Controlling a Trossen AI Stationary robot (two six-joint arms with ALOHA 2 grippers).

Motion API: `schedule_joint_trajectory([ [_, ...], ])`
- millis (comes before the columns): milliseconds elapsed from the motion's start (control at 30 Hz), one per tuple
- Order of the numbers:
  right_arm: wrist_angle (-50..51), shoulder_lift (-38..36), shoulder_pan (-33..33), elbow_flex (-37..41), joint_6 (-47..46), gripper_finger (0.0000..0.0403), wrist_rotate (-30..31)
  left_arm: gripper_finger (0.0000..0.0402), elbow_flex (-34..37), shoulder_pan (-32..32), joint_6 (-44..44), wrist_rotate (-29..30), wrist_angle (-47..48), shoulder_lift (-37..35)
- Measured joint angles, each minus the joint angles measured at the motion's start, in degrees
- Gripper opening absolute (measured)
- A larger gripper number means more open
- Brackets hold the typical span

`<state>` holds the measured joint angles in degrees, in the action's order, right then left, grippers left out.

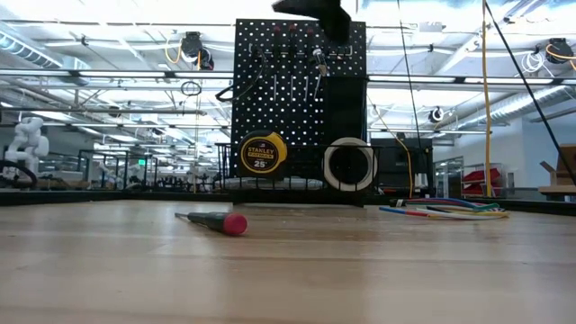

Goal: Hang tools onto peg board
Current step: Hang the screwdriver on the pegboard

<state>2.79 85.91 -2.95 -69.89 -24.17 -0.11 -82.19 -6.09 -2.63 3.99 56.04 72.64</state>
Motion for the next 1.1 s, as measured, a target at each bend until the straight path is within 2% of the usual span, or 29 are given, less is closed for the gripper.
schedule_joint_trajectory([
  [200,-5.1,7.3,-6.8,0.0,-9.1,0.0180,0.2,0.0138,20.8,-8.0,-1.1,-0.7,-15.6,-5.5],
  [333,-5.0,11.3,-11.0,0.0,-16.6,0.0180,0.3,0.0138,31.7,-12.1,4.2,-2.1,-24.5,-4.1],
  [433,-5.1,13.3,-13.5,0.0,-21.0,0.0180,2.1,0.0138,37.1,-13.6,9.8,-1.8,-32.2,-1.5],
  [533,-5.1,14.7,-15.2,0.0,-23.9,0.0180,4.8,0.0138,39.2,-13.4,11.9,1.2,-40.7,2.4],
  [633,-4.8,15.3,-16.8,0.0,-26.7,0.0180,6.5,0.0138,39.6,-12.2,19.9,1.0,-47.2,7.1],
  [833,-4.7,15.1,-20.3,0.0,-30.5,0.0180,8.0,0.0138,39.6,-8.0,23.0,-12.8,-49.7,15.3],
  [1100,-4.4,15.0,-24.5,0.0,-34.5,0.0180,14.0,0.0138,39.6,-7.1,29.4,-14.9,-57.1,20.6],
])
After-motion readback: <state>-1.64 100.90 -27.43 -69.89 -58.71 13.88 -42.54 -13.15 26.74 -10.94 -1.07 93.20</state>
